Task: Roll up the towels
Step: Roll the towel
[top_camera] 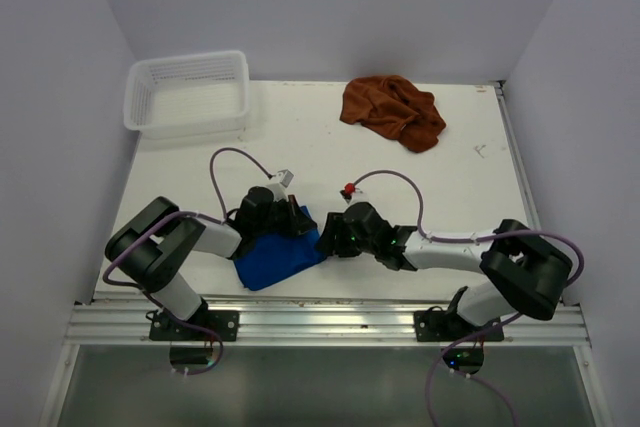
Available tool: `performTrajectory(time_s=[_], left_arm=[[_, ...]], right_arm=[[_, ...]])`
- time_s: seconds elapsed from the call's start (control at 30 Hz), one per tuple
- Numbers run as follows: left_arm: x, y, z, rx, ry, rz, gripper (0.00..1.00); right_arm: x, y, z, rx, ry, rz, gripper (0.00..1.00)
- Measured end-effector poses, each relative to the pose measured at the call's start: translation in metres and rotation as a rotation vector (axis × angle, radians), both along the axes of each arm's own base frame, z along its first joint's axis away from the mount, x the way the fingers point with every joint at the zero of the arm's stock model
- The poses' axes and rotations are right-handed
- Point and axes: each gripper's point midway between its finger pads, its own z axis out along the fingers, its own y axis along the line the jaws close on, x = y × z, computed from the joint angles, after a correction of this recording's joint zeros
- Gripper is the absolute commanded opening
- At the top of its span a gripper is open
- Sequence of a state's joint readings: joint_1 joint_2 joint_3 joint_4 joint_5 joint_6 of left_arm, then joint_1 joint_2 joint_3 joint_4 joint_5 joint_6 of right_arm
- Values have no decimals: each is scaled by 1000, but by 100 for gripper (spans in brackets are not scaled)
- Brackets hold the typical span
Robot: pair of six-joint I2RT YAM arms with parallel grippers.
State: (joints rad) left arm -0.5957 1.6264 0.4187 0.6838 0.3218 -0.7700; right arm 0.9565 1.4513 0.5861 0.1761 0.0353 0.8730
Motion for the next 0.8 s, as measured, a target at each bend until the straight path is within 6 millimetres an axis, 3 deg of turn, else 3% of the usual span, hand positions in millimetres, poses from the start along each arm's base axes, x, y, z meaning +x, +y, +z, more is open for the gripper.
performTrajectory(time_s=[0.4,0.8], left_arm=[[0,4,0,11,-2,16,0],[1,8,0,28,-2,41,0]], right_arm=[[-5,11,-11,64,41,12,42],[-6,18,-19,61,45,31,39]])
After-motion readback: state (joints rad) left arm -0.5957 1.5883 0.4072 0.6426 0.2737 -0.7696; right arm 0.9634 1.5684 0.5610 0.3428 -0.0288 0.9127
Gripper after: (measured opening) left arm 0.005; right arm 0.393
